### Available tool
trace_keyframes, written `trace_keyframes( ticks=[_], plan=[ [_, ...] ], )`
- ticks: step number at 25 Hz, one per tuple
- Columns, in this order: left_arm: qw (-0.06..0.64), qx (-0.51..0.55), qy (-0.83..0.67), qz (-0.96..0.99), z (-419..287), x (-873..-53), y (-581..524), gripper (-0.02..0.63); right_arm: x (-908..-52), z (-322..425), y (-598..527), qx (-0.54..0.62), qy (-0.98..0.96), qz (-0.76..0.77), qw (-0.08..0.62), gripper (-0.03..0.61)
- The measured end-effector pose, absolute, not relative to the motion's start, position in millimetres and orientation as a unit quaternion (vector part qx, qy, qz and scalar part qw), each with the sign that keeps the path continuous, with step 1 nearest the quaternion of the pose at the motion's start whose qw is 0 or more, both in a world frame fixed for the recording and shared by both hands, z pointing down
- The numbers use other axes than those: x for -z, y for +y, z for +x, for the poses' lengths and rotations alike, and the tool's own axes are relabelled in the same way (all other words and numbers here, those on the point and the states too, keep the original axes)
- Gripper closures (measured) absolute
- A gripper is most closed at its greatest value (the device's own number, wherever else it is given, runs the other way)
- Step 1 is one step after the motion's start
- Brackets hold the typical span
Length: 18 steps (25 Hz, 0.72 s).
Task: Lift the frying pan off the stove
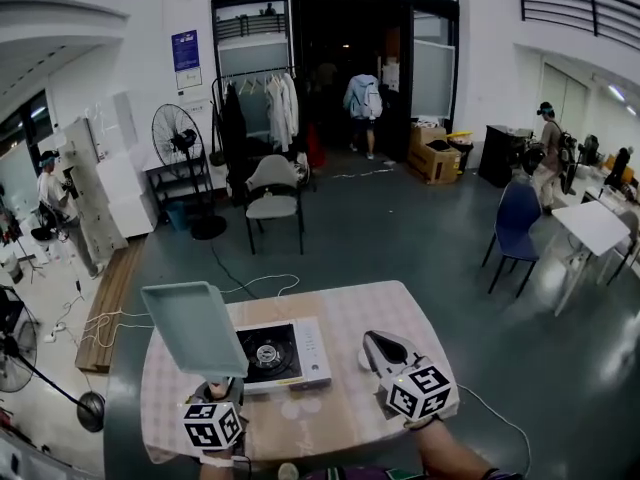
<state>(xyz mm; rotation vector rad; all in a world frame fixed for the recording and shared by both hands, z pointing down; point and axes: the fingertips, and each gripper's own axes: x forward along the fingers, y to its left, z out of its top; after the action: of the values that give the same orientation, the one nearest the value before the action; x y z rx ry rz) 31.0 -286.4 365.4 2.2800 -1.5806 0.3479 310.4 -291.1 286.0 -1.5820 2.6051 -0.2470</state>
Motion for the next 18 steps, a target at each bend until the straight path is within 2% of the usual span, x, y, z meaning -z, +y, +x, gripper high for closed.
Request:
trace_keyframes(
  ticks=[7, 18],
  plan=[
    [0.142, -0.118, -0.579, 0.794, 17.9, -349.8, -285.2, 0.497, -284.5, 316.4, -298.1, 0.072, 0.842, -0.532, 0.046, 0.571],
    [0.141, -0.112, -0.587, 0.79, 4.9, -357.7, -288.4, 0.497, -303.5, 307.2, -305.7, 0.081, 0.843, -0.531, 0.037, 0.572]
  ],
)
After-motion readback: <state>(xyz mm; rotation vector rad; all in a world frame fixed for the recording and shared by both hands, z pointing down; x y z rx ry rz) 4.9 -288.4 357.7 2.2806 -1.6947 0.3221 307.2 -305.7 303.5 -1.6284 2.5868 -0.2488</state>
